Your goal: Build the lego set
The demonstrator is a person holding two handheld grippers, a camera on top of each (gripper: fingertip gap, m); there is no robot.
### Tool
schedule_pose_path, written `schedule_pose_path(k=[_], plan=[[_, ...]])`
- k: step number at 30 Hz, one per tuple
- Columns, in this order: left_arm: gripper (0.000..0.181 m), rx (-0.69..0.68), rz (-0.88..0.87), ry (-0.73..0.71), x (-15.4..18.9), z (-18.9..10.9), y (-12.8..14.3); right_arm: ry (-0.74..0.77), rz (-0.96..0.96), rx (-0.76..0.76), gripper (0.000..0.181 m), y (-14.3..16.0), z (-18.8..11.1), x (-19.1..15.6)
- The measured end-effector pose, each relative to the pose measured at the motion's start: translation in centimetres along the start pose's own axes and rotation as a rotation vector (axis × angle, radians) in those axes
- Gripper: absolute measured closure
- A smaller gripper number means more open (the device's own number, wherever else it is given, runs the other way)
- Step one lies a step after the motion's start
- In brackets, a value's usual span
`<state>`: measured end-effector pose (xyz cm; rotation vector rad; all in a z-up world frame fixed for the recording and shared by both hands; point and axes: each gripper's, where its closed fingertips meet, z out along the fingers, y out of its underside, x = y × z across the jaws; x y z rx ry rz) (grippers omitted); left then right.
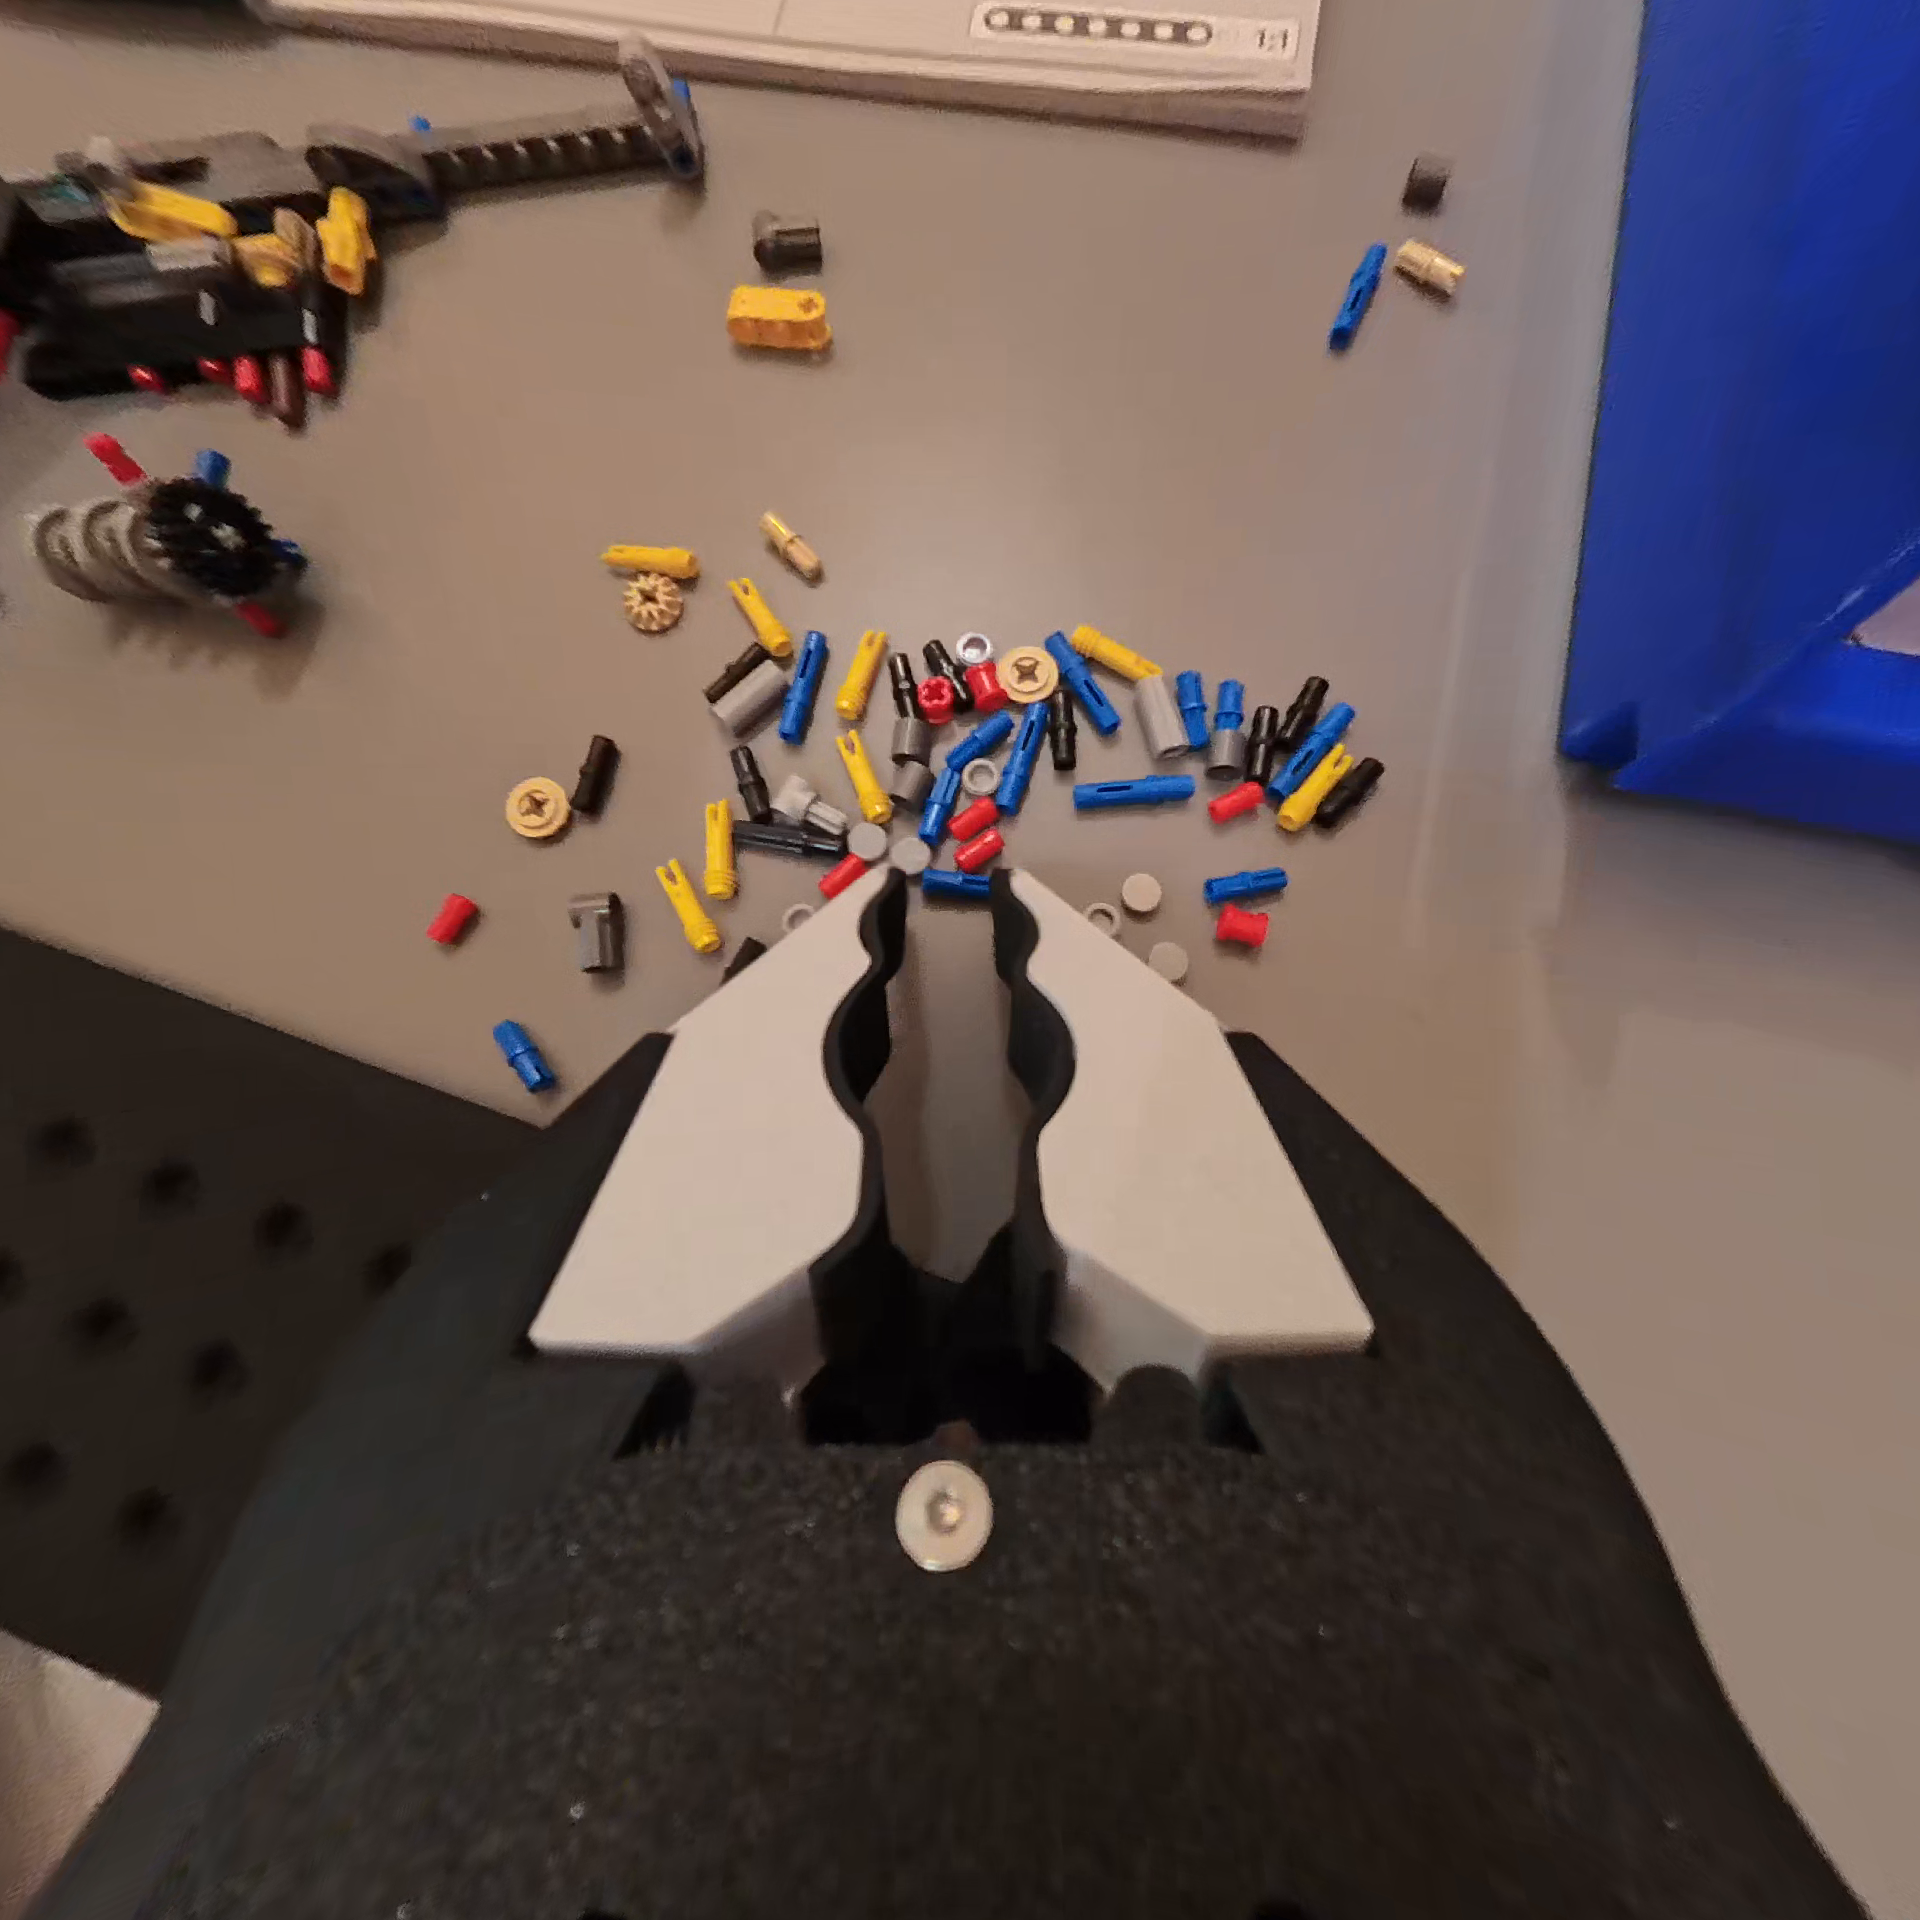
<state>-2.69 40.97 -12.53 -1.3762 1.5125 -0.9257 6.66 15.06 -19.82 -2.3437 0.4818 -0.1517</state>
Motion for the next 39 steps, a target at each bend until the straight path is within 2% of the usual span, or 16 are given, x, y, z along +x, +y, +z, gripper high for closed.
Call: schedule_pose_path(k=[6, 10, 15, 17, 19, 21, 23, 27, 31, 37, 39], plan=[[0.156, 0.003, -0.017, -0.016, -0.7, -0.1, 0.0, -0.024, 0.023, -0.041, 0.166, 0.5, 0.7, 0.3], [0.156, 0.008, -0.017, -0.023, -0.9, -0.2, -0.1, -0.02, 0.015, -0.042, 0.177, 0.6, 0.7, 0.7], [0.156, 0.018, -0.019, -0.04, -1.4, -0.5, -0.3, -0.016, -0.03, -0.013, 0.178, 0.0, 0.1, 0.4], [0.156, 0.022, -0.019, -0.05, -1.8, -0.7, -0.4, -0.09, -0.087, 0.065, 0.178, -2.0, -0.9, -2.3], [0.156, 0.024, -0.024, -0.07, -2.5, -0.8, -0.4, -0.295, -0.202, 0.119, 0.178, -4.0, -1.7, -8.5], [0.156, 0.027, -0.042, -0.081, -3.2, -0.9, -0.3, -0.461, -0.344, 0.107, 0.178, -4.4, -1.3, -14.6], [0.156, 0.026, -0.059, -0.093, -4.0, -1.0, -0.3, -0.58, -0.466, 0.063, 0.177, -3.9, -0.1, -18.9], [0.156, -0.002, -0.078, -0.127, -6.1, -1.5, 0.3, -0.673, -0.616, -0.05, 0.177, -2.4, 2.7, -22.2], [0.156, -0.075, -0.122, -0.009, -5.6, -2.0, 1.7, -0.659, -0.696, -0.082, 0.177, -1.9, 3.9, -22.8], [0.15, -0.141, -0.09, 0.323, 0.6, -3.7, 2.5, -0.65, -0.663, -0.049, 0.172, -2.7, 4.2, -22.4], [0.144, -0.21, -0.069, 0.408, 2.3, -4.6, 3.9, -0.656, -0.629, -0.006, 0.169, -3.6, 3.6, -21.9]])
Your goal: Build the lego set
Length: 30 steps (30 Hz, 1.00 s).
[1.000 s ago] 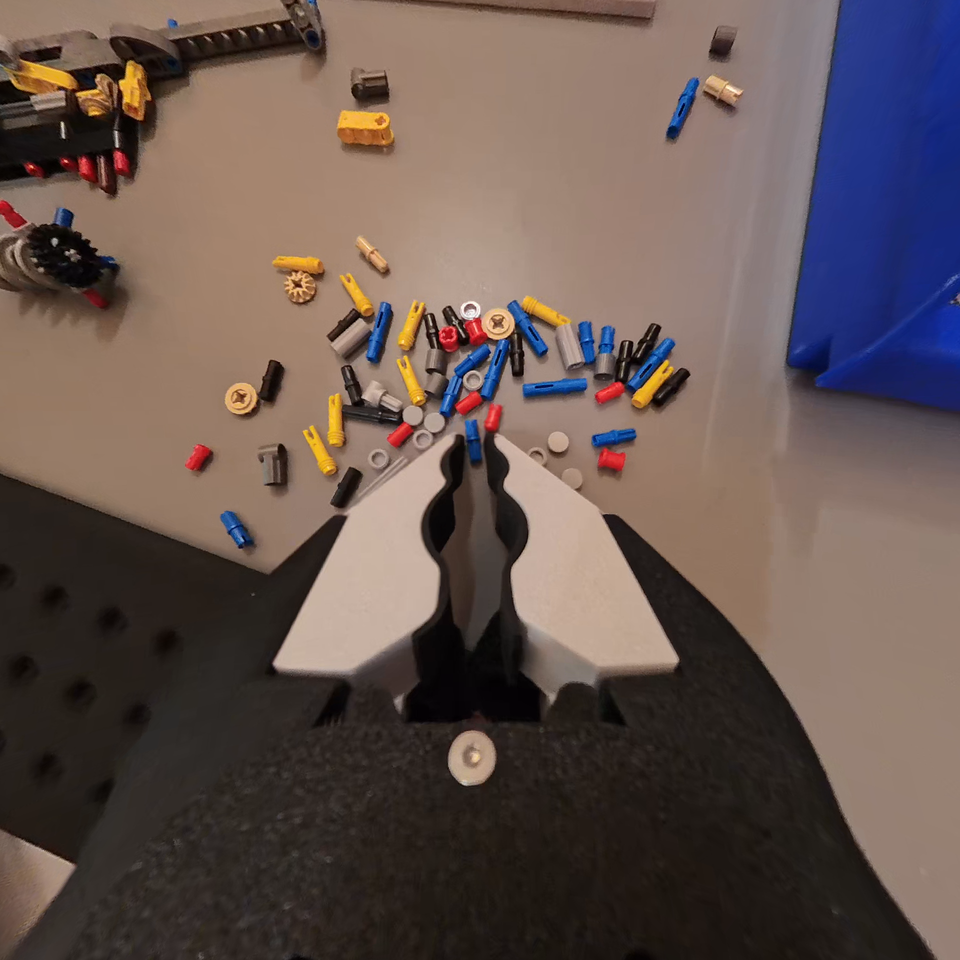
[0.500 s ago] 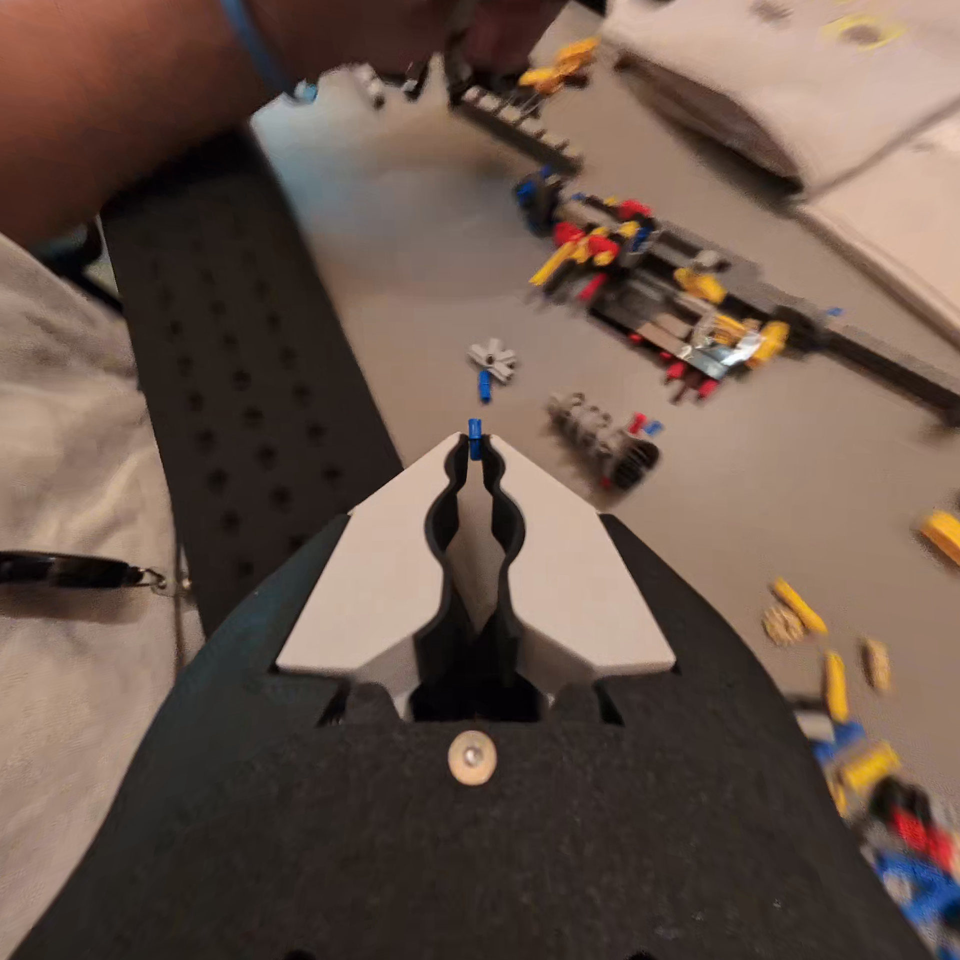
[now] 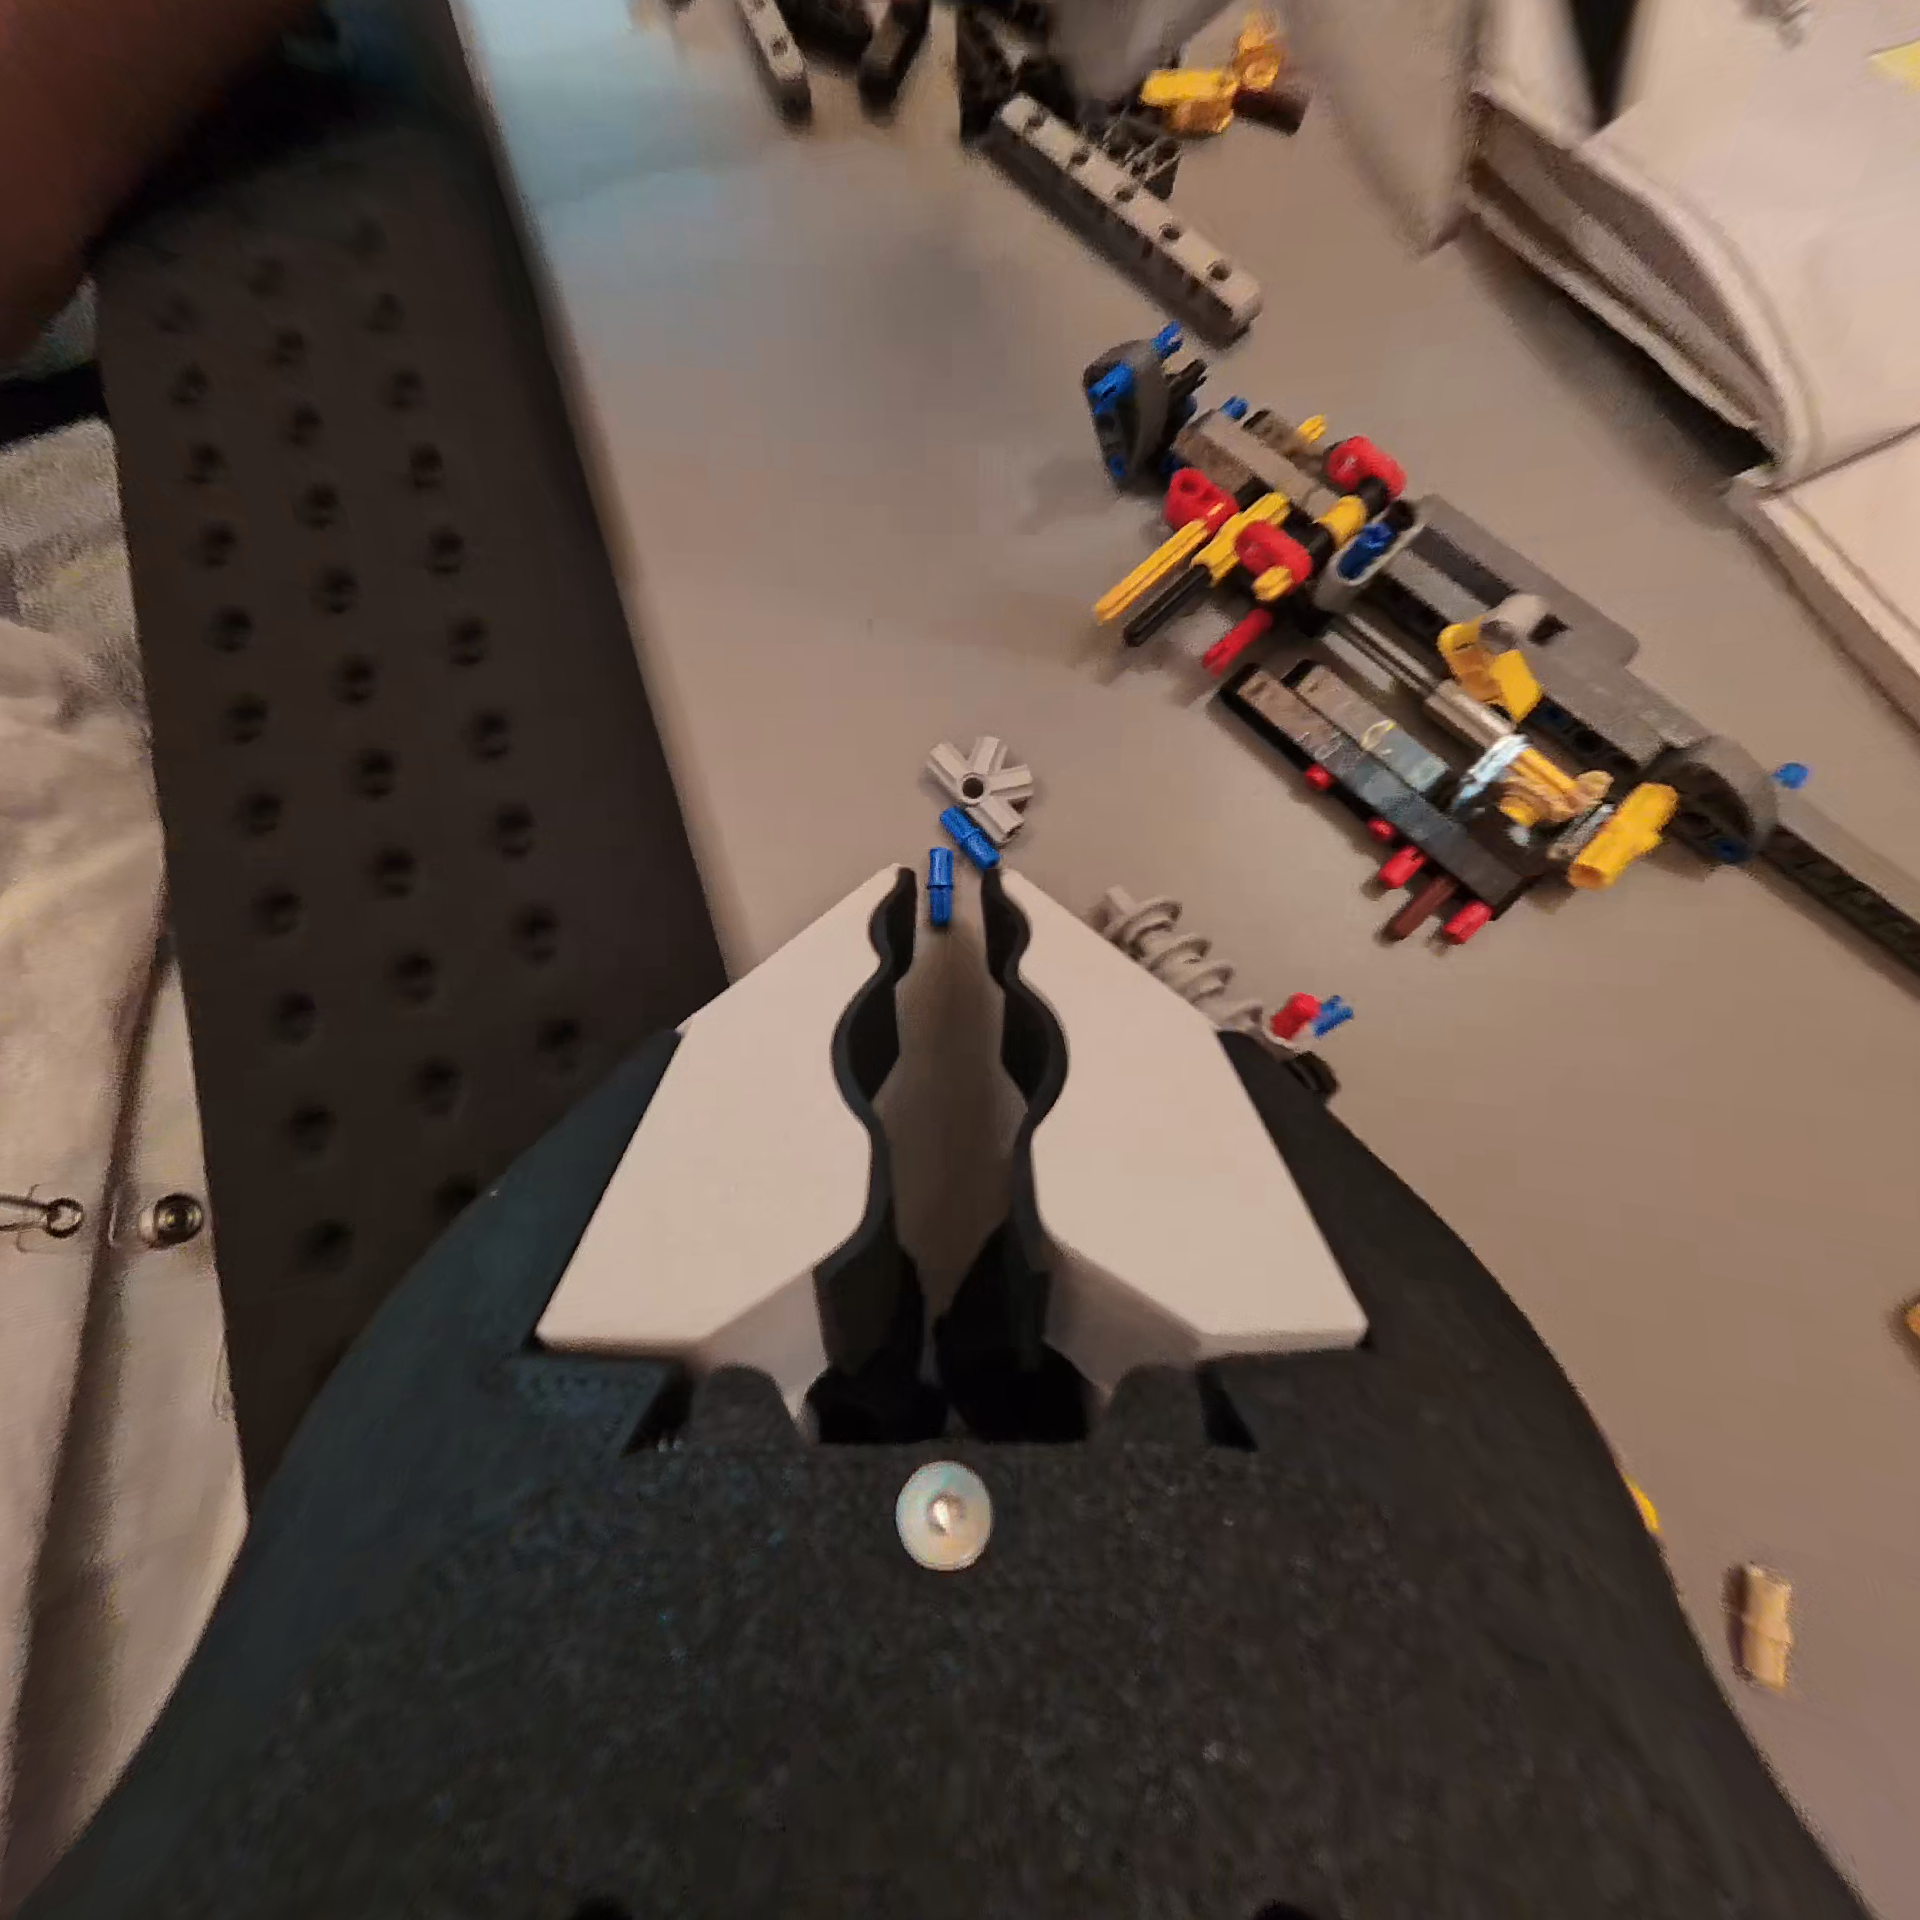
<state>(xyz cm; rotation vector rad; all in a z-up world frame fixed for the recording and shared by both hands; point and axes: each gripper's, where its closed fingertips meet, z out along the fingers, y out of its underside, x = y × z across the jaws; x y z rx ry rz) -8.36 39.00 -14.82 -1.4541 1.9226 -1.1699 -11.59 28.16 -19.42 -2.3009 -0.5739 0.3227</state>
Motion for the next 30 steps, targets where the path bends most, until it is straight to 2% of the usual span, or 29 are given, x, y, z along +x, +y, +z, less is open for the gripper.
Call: schedule_pose_path(k=[4, 7, 9, 11, 18, 26, 28, 30], plan=[[0.134, -0.158, 0.075, 0.024, 1.6, 0.5, 3.4, 0.036, -0.005, 0.109, 0.167, -1.1, -2.8, 2.0], [0.133, -0.21, 0.096, 0.015, 2.0, 0.9, 4.6, 0.166, 0.039, 0.203, 0.168, -2.0, -4.4, 6.7], [0.134, -0.239, 0.112, -0.018, 1.5, 1.2, 5.2, 0.27, 0.108, 0.115, 0.167, -0.5, -4.0, 10.5], [0.136, -0.265, 0.122, -0.036, 1.1, 1.5, 5.6, 0.303, 0.152, 0.072, 0.169, 0.1, -3.2, 12.4], [0.15, -0.279, 0.097, -0.062, 0.3, 1.3, 6.1, 0.325, 0.199, -0.088, 0.176, 0.7, -0.5, 13.7], [0.151, -0.294, 0.044, -0.093, -1.4, -0.8, 7.2, 0.306, 0.139, -0.114, 0.181, -1.5, 2.4, 13.2], [0.15, -0.291, 0.027, -0.089, -1.5, -1.0, 7.3, 0.294, 0.136, -0.126, 0.18, -1.8, 2.5, 13.3], [0.137, -0.286, 0.029, -0.092, -1.3, -1.4, 6.9, 0.315, 0.121, -0.129, 0.173, -1.4, 0.7, 13.9]])
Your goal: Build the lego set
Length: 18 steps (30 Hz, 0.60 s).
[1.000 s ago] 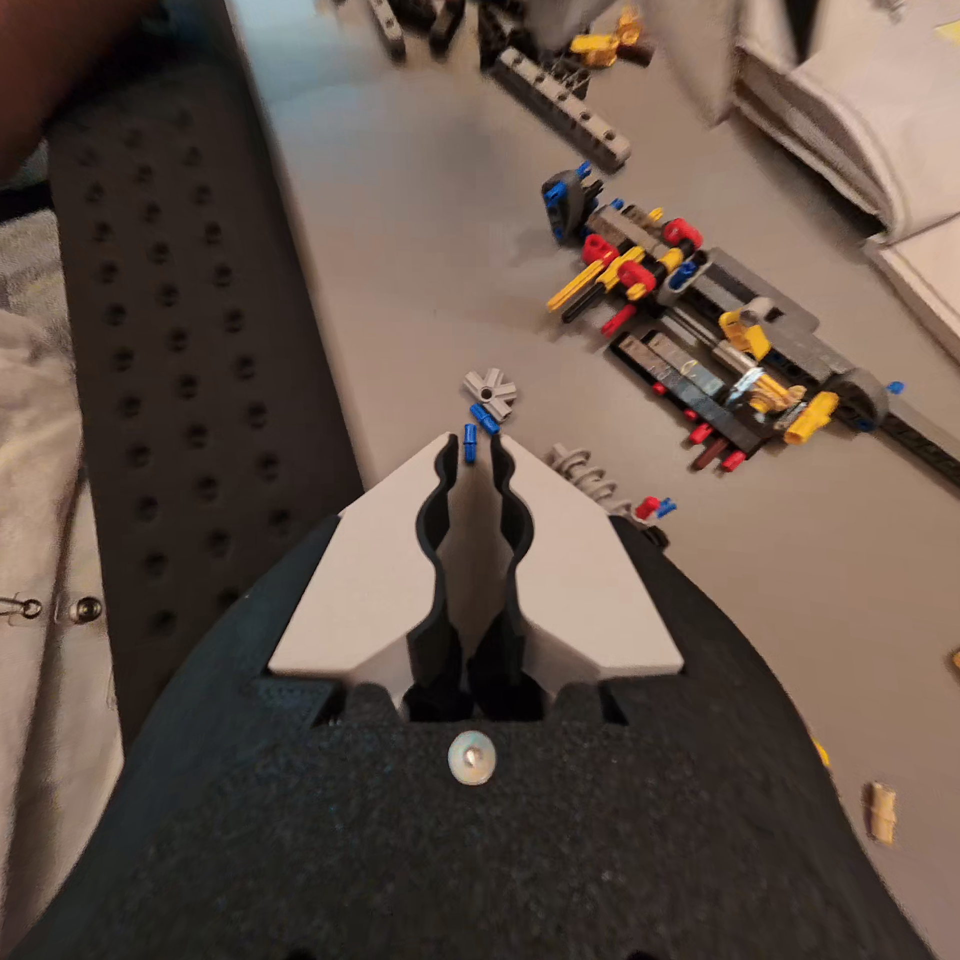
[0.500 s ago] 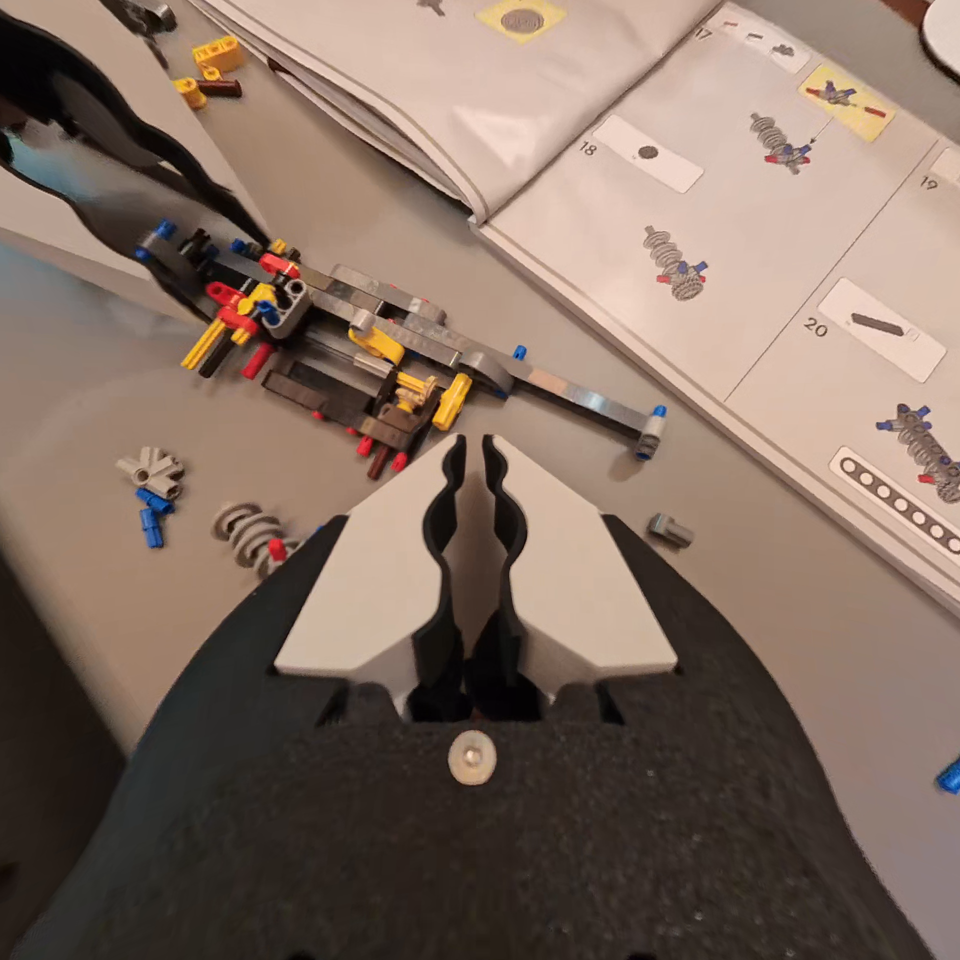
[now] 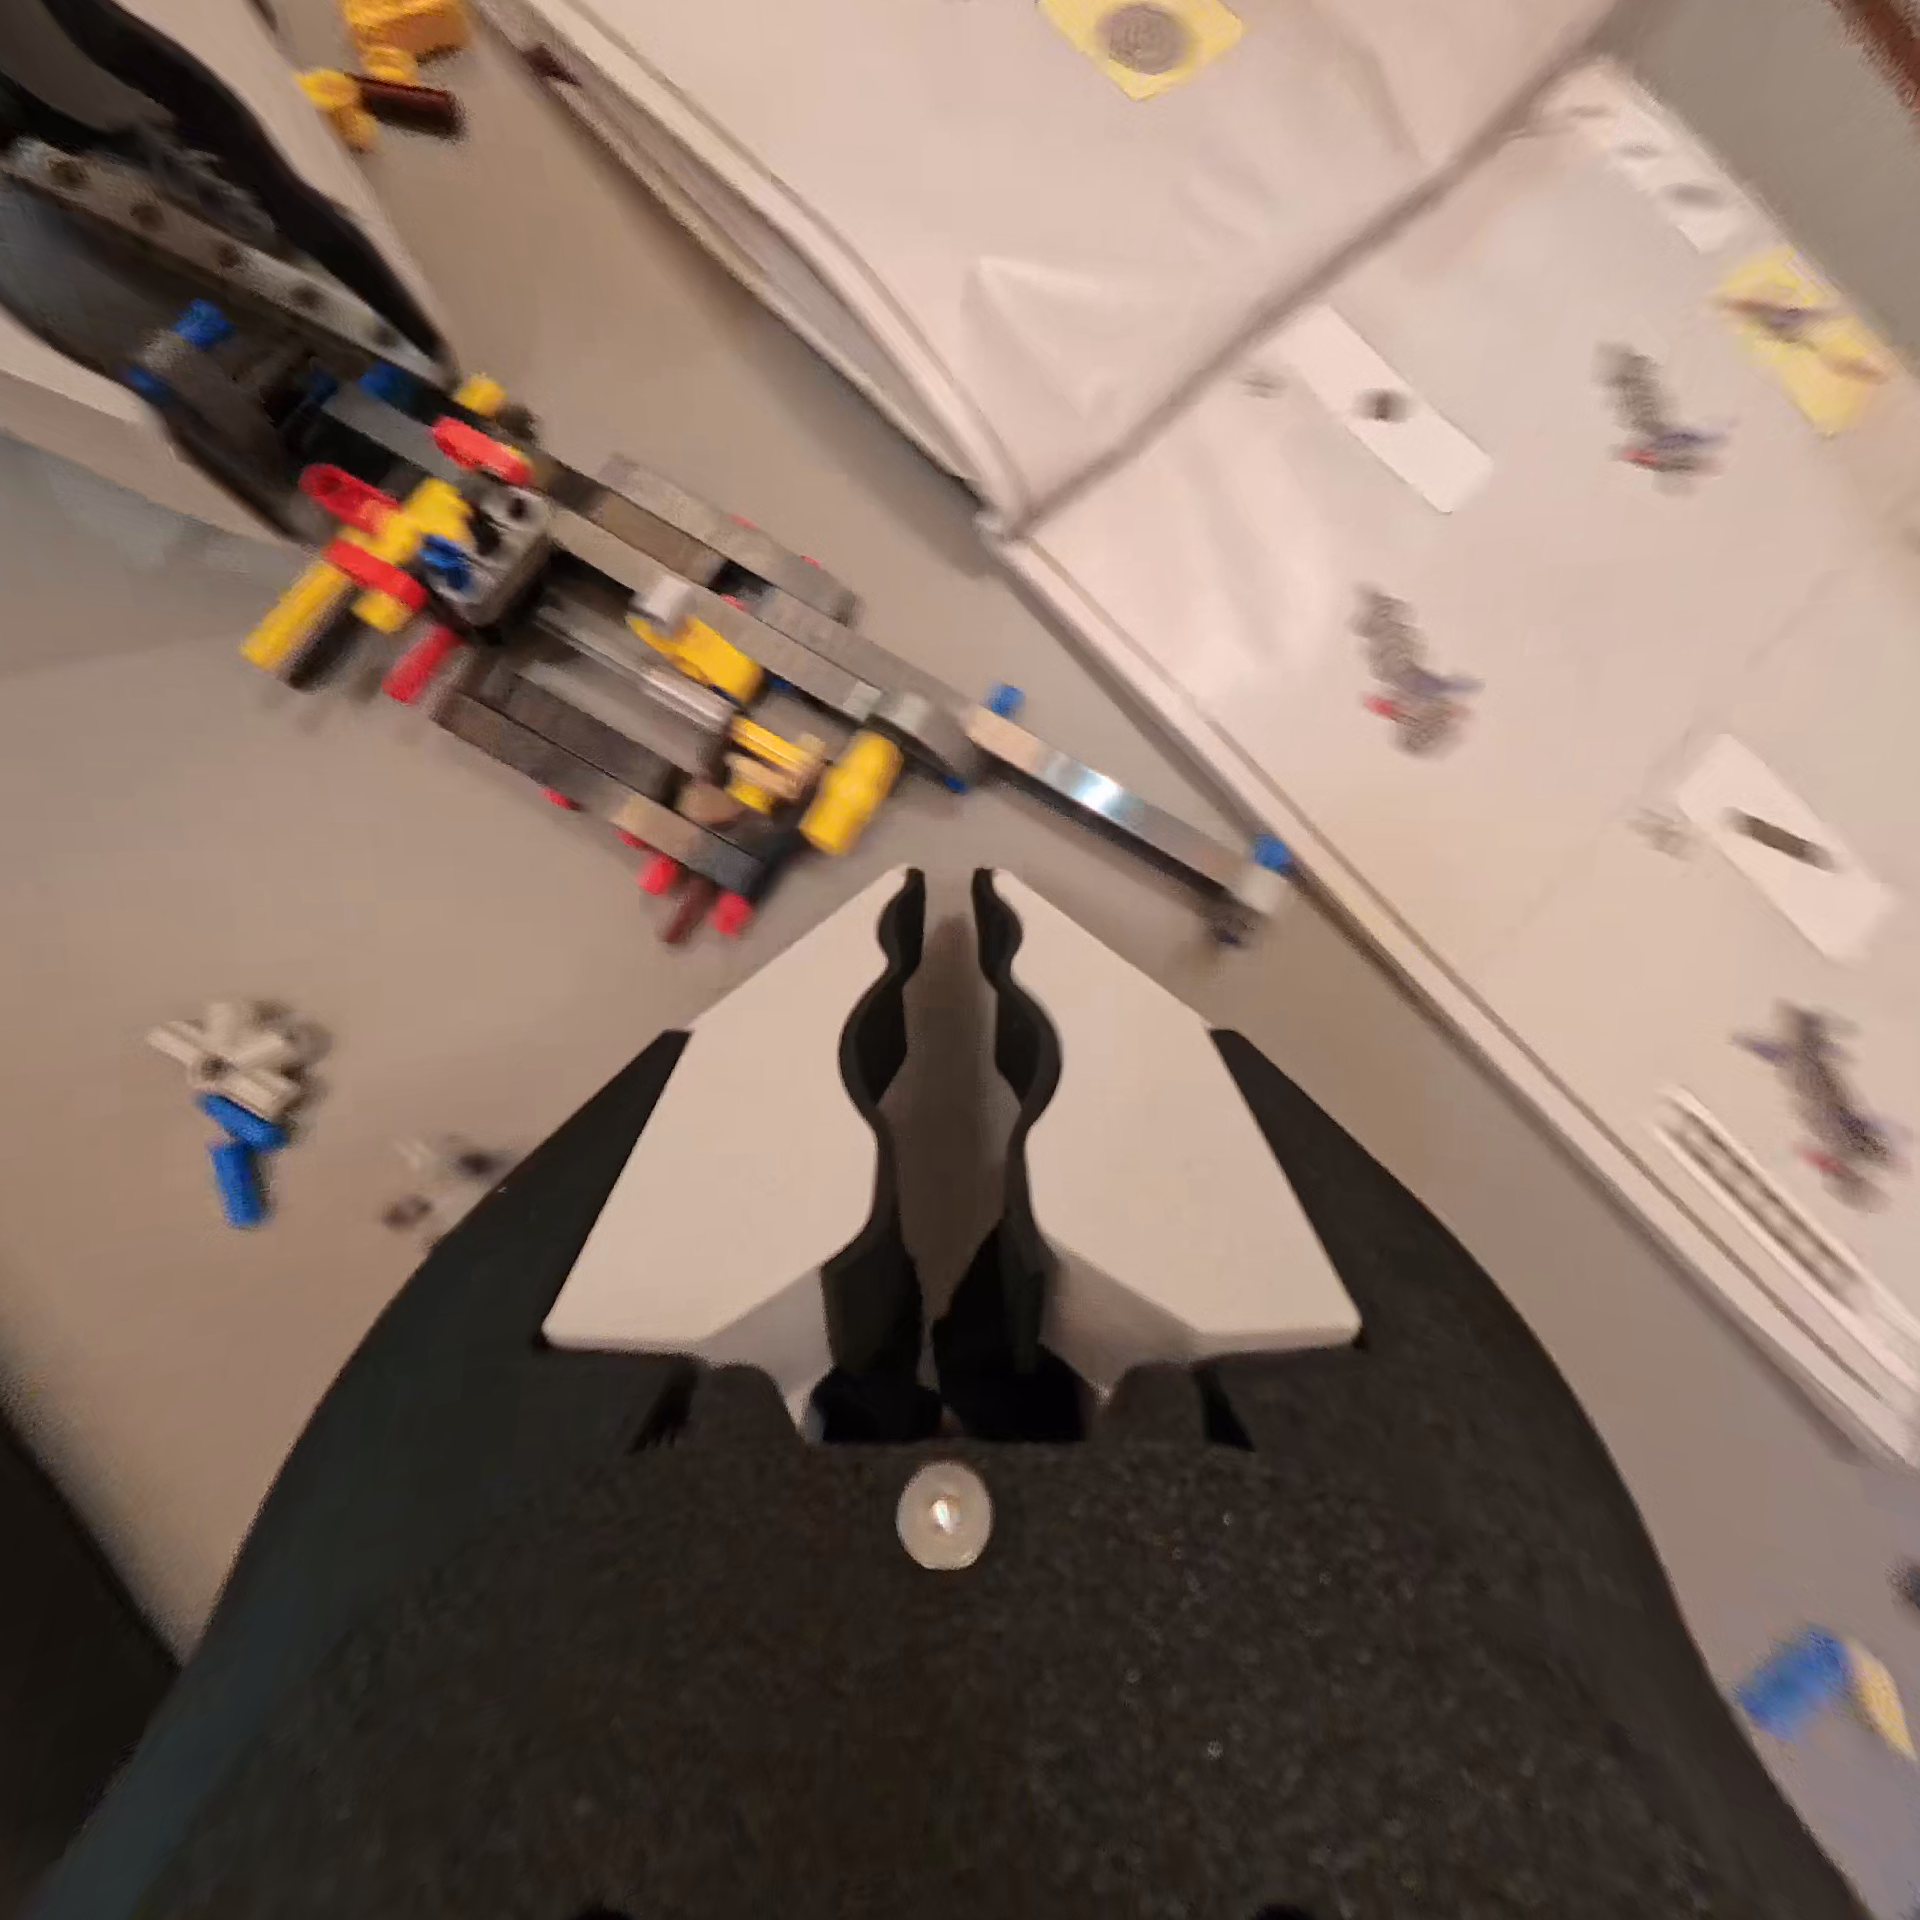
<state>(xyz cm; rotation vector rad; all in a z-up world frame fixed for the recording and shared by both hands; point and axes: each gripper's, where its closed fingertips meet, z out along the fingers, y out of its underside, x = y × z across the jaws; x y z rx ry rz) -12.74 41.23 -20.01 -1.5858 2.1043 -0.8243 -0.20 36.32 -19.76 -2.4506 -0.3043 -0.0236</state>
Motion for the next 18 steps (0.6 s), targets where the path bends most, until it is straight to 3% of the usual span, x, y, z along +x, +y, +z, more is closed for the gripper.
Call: schedule_pose_path(k=[3, 7, 10, 14, 18], plan=[[0.133, 0.102, 0.021, -0.006, 0.6, -2.2, -2.4, 0.131, 0.066, 0.093, 0.17, 1.9, -5.0, 4.7], [0.142, 0.422, 0.064, -0.096, -0.1, -4.8, -11.4, 0.148, 0.224, 0.168, 0.158, 7.2, -9.6, 7.7], [0.141, 0.511, -0.054, -0.176, -4.0, -3.8, -16.4, 0.158, 0.286, 0.165, 0.157, 10.8, -10.5, 7.8], [0.139, 0.546, -0.226, -0.232, -9.9, 0.1, -17.6, 0.218, 0.341, 0.165, 0.159, 13.6, -12.0, 7.3], [0.142, 0.659, -0.244, -0.136, -9.5, 0.7, -17.5, 0.28, 0.42, 0.161, 0.163, 16.7, -13.6, 7.2]])
